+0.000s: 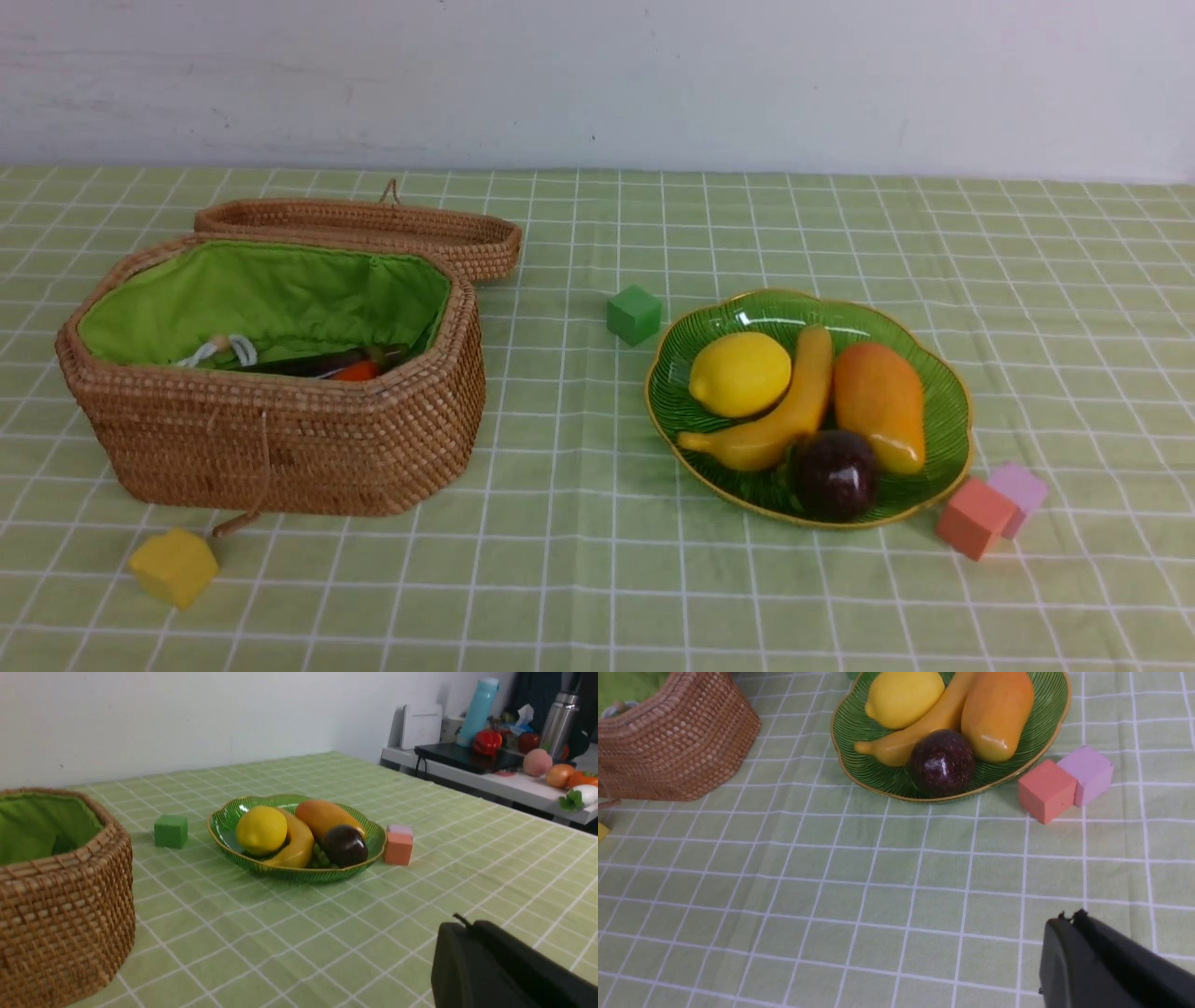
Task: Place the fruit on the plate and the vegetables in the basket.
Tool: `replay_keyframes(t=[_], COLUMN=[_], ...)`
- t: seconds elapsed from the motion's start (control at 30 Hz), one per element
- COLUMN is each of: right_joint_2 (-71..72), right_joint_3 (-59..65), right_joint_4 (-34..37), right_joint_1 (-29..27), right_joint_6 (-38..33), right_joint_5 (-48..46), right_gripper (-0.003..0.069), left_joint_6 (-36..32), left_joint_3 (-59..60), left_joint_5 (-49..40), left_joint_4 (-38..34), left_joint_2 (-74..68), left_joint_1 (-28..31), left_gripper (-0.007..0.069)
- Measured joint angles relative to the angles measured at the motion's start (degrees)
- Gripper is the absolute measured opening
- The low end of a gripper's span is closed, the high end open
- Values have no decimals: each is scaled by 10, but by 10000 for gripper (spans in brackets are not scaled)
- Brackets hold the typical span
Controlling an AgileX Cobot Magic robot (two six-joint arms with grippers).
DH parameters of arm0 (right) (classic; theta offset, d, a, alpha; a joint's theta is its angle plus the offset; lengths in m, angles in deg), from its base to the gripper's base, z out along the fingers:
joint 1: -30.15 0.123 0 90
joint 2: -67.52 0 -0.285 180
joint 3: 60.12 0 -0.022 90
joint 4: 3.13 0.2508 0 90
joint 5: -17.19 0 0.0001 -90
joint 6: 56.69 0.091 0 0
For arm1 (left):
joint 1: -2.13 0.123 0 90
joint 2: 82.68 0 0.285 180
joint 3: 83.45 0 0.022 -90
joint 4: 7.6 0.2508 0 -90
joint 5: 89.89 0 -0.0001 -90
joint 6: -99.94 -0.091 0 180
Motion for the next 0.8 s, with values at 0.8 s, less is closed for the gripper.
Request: replay_keyframes(t=[0.8], right_joint_2=[199], right_joint_3=[347], right_joint_4=[-10], right_joint_1=[-224], right_joint_6=[-87], right_joint_5=[285], right_gripper=[-17], left_joint_6=[0], left_joint_3=[3], left_joint_5=[-21], left_joint_4=[0], left_joint_2=[0], left_joint_1=[0], left_gripper=[-13])
